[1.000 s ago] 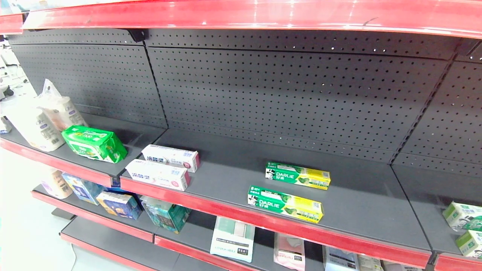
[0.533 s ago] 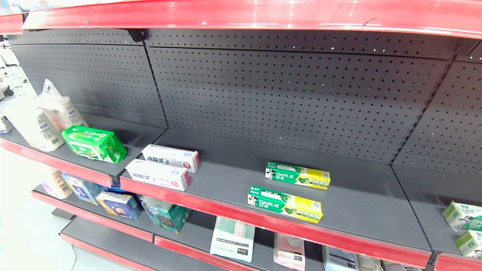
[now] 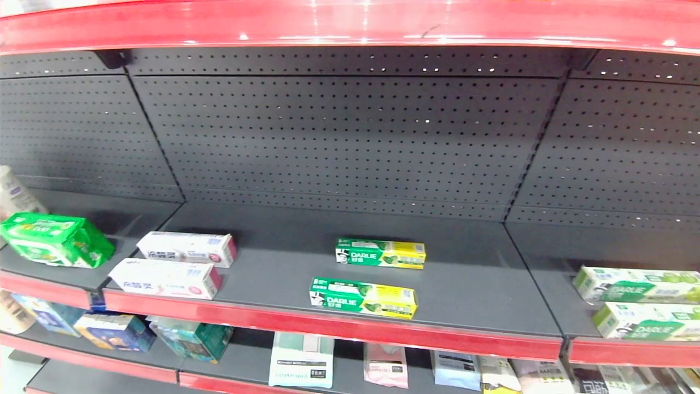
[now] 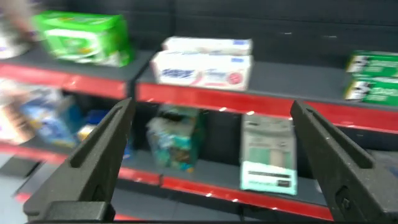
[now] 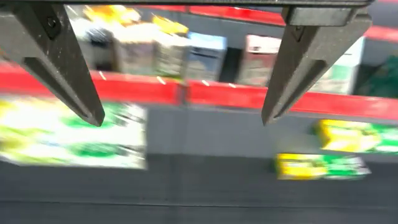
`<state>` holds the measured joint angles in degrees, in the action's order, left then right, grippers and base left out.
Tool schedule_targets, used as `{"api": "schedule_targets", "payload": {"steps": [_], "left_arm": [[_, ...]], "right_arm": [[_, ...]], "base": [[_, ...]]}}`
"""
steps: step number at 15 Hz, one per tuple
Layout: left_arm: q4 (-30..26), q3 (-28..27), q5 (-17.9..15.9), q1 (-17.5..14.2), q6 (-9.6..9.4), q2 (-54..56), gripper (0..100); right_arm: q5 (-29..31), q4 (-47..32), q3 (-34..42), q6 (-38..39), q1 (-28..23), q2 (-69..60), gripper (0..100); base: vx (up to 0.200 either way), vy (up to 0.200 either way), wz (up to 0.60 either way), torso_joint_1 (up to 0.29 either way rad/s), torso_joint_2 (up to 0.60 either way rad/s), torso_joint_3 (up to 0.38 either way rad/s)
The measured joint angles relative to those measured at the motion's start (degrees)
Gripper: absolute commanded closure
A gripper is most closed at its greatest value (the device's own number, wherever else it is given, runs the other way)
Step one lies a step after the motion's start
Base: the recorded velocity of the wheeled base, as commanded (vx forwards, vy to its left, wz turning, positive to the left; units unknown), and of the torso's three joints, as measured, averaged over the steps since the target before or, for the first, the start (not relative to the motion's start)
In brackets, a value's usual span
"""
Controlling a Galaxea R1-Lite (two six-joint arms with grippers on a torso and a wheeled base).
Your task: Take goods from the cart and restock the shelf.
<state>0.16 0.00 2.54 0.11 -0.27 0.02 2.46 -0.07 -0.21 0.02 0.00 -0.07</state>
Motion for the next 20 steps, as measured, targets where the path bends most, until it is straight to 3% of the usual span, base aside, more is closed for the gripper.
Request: {"api": "schedule_targets", "payload": {"steps": [3, 10, 12, 13, 16, 20], "left_arm": [[-0.05, 0.0, 0.0, 0.0, 0.0, 0.0, 0], [-0.06, -0.22, -1.63, 0.44, -0.3, -1.43, 0], [-0.16, -3.55, -1.3, 0.66, 0.22, -3.18, 0], [-0.13, -6.64, -0.82, 0.66, 1.6, -5.28, 0], [-0.59, -17.05, 2.13, 0.27, 4.29, -19.87, 0], [-1.38, -26.62, 7.2, -2.34, 4.64, -49.6, 0]], "right_arm": [[-0.01, 0.0, 0.02, -0.02, 0.0, 0.0, 0], [-0.01, -0.02, 0.05, -0.02, 0.02, 0.0, 0], [-0.06, -0.02, 0.02, -0.02, 0.0, 0.0, 0], [-0.04, -0.02, 0.02, -0.02, 0.0, 0.0, 0], [-0.01, -0.02, 0.02, -0.02, 0.0, 0.0, 0], [-0.01, 0.0, 0.02, -0.02, 0.0, 0.0, 0]], "base": [[0.0, 0.0, -0.6, 0.002, 0.01, 0.001], [0.0, 0.0, 0.0, 0.0, 0.0, 0.0], [0.0, 0.0, 0.0, 0.0, 0.0, 0.0], [0.0, 0.0, 0.0, 0.0, 0.0, 0.0], [0.0, 0.0, 0.0, 0.0, 0.0, 0.0], [0.0, 0.0, 0.0, 0.0, 0.0, 0.0]]}}
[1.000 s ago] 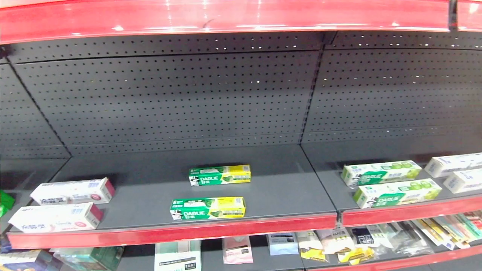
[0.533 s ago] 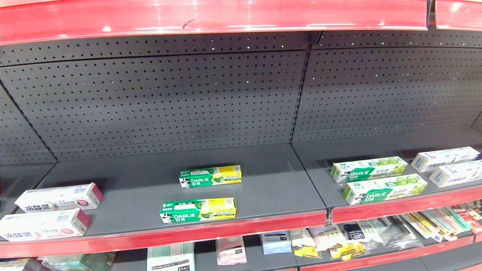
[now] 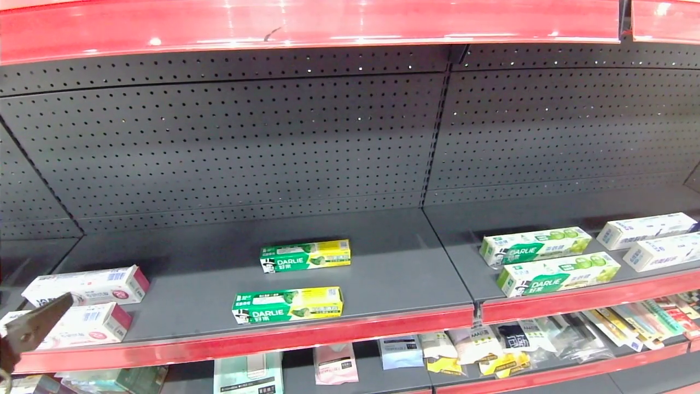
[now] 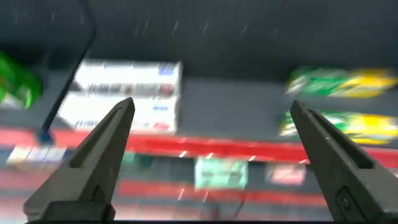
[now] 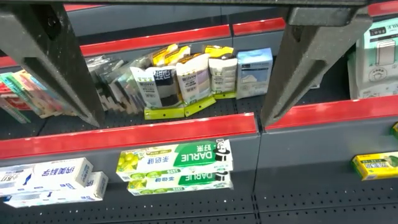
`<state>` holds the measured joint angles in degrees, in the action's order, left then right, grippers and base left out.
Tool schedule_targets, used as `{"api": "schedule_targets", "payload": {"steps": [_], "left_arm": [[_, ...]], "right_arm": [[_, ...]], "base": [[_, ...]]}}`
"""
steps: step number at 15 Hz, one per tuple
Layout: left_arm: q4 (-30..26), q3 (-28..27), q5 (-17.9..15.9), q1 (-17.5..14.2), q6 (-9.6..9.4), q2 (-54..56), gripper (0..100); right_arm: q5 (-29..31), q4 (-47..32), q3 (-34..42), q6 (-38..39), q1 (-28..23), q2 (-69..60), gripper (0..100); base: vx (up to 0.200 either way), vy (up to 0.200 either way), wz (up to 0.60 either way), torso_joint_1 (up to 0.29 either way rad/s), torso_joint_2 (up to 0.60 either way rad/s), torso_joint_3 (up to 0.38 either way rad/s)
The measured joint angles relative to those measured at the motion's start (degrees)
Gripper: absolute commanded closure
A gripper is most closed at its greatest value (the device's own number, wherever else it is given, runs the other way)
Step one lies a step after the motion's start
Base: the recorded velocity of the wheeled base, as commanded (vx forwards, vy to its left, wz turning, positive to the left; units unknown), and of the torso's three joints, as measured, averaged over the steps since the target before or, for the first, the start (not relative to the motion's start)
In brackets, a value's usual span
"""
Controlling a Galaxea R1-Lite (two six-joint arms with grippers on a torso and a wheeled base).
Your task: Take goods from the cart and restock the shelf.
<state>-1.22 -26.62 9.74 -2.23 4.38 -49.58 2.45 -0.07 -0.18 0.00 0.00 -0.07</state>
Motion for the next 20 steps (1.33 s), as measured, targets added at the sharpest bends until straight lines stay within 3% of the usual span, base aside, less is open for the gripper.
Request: {"api": "schedule_targets", "payload": {"steps": [3, 5, 7, 17, 20], "left_arm": [[-0.23, -3.47, -0.33, -1.24, -1.73, -17.92, 0], [-0.17, -4.85, -3.72, -1.67, -6.47, -26.05, 0], [-0.09, -6.12, -4.99, -1.46, -10.42, -31.73, 0], [2.94, -9.56, -5.14, 6.19, -11.18, -44.32, 0], [5.89, -10.14, -5.12, 7.18, -11.13, -46.37, 0]], "right_arm": [[0.0, -0.02, 0.0, 0.0, 0.0, 0.0, 0], [-0.02, -0.02, 0.0, 0.0, 0.0, 0.0, 0], [0.0, -0.02, 0.0, 0.0, 0.0, 0.0, 0], [0.0, -0.02, 0.0, 0.0, 0.0, 0.0, 0], [-0.05, -0.02, 0.0, 0.0, 0.0, 0.0, 0]], "base": [[0.0, 0.0, 0.0, 0.0, 0.0, 0.0], [0.0, 0.0, 0.0, 0.0, 0.0, 0.0], [0.0, 0.0, 0.0, 0.0, 0.0, 0.0], [0.0, 0.0, 0.0, 0.0, 0.0, 0.0], [0.0, 0.0, 0.0, 0.0, 0.0, 0.0]]}}
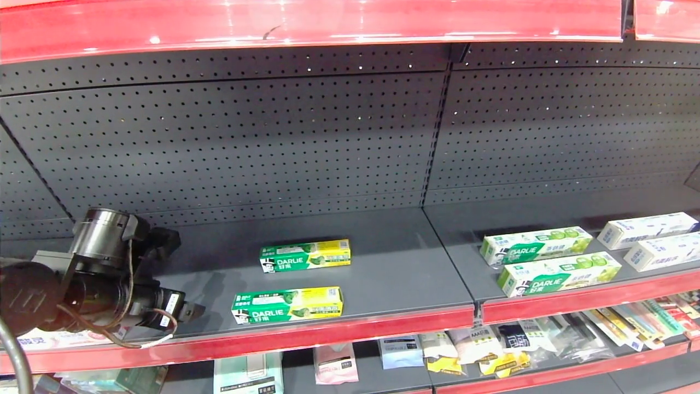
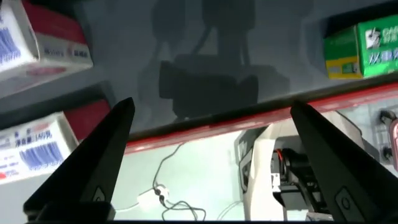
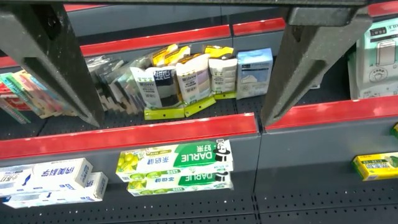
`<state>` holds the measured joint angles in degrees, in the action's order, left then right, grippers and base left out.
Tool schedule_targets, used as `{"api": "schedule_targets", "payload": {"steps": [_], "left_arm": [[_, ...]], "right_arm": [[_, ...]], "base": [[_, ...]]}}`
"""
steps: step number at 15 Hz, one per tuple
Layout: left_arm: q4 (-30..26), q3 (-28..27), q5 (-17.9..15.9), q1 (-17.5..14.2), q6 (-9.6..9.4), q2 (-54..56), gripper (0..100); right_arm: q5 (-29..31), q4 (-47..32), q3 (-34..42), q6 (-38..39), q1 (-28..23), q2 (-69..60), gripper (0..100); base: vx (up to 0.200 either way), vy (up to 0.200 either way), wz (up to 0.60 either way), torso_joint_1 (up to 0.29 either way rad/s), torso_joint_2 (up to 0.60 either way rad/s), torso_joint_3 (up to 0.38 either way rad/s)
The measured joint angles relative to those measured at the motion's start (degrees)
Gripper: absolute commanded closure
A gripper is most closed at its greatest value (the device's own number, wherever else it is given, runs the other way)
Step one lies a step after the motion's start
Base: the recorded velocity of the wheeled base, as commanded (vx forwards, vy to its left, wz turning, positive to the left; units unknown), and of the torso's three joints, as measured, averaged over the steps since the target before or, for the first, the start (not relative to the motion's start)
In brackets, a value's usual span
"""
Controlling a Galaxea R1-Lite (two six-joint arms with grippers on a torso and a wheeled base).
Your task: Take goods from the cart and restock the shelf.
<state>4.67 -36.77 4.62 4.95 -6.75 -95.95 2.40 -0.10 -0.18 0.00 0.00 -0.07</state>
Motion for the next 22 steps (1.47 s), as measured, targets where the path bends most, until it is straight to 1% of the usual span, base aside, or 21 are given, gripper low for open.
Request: {"api": "schedule_targets", "payload": {"steps": [2, 5, 7, 10, 15, 22], "left_arm": [[1.29, -0.2, 0.0, 0.37, -0.02, -1.32, 0], [1.67, -0.74, 0.05, 1.39, 0.02, -2.89, 0], [3.73, -0.91, 0.02, 2.33, 0.09, -3.9, 0], [6.25, -1.01, 0.02, 2.85, 0.3, -5.32, 0], [6.77, -1.24, 0.05, 3.04, 0.44, -6.74, 0], [7.53, -2.67, 0.09, 4.96, 0.52, -8.37, 0]], "right_arm": [[0.05, 0.0, 0.0, 0.0, 0.0, 0.0, 0], [0.05, 0.0, 0.0, 0.0, 0.0, 0.0, 0], [0.05, 0.0, 0.0, 0.0, 0.0, 0.0, 0], [0.05, 0.0, 0.0, 0.0, 0.0, 0.0, 0], [0.05, 0.0, 0.0, 0.0, 0.0, 0.0, 0], [0.05, 0.0, 0.0, 0.0, 0.0, 0.0, 0]], "base": [[0.0, 0.0, 0.0, 0.0, 0.0, 0.0], [0.0, 0.0, 0.0, 0.0, 0.0, 0.0], [0.0, 0.0, 0.0, 0.0, 0.0, 0.0], [0.0, 0.0, 0.0, 0.0, 0.0, 0.0], [0.0, 0.0, 0.0, 0.0, 0.0, 0.0], [0.0, 0.0, 0.0, 0.0, 0.0, 0.0]]}}
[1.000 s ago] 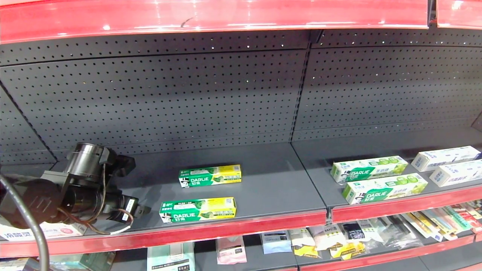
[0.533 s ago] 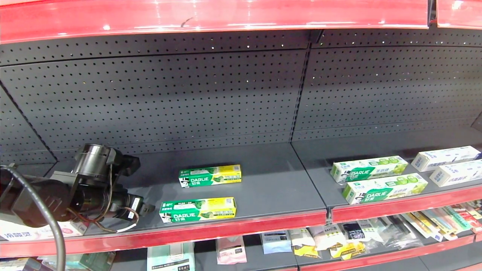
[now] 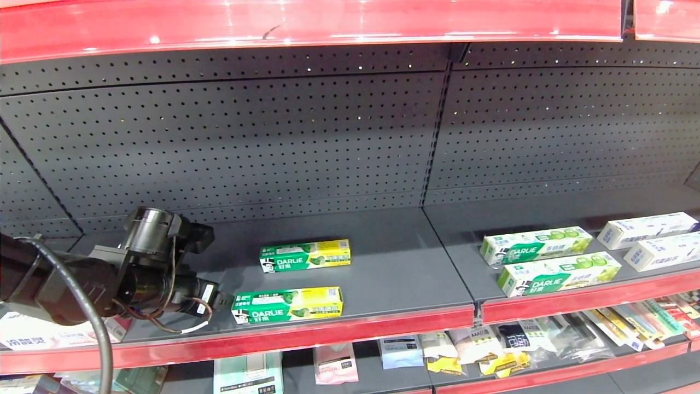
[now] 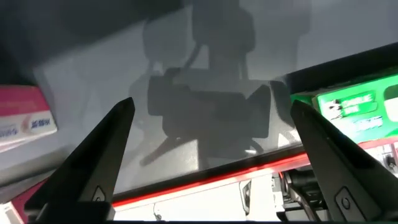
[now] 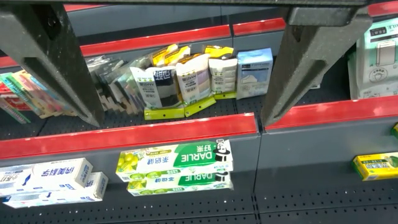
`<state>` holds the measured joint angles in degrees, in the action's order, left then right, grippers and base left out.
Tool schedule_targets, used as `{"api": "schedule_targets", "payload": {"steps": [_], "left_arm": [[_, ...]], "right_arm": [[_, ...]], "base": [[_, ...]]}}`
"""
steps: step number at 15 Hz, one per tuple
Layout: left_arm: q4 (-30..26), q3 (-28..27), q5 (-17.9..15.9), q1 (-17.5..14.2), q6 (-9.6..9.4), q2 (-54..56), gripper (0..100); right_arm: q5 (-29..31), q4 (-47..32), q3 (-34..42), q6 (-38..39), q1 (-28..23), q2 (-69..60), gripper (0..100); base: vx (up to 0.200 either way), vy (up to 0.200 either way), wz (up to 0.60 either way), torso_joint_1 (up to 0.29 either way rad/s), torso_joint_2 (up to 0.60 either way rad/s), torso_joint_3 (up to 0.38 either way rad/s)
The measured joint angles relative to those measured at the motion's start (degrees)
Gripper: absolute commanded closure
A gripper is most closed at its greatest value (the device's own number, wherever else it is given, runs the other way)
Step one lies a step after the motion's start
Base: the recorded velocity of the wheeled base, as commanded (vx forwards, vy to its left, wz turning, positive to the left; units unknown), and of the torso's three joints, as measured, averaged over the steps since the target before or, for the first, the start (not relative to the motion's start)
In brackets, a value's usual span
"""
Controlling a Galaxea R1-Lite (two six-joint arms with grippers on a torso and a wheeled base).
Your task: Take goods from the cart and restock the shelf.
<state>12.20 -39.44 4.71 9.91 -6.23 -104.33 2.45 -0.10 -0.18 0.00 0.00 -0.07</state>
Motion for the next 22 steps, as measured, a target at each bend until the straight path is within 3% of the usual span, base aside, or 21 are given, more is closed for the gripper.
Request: {"api": "schedule_targets", "payload": {"steps": [22], "left_arm": [[1.06, -0.5, 0.05, 3.89, 0.27, -0.91, 0]], "right_arm": [[-0.02, 0.0, 0.0, 0.0, 0.0, 0.0, 0]], "base": [[0.0, 0.0, 0.0, 0.0, 0.0, 0.0]]}}
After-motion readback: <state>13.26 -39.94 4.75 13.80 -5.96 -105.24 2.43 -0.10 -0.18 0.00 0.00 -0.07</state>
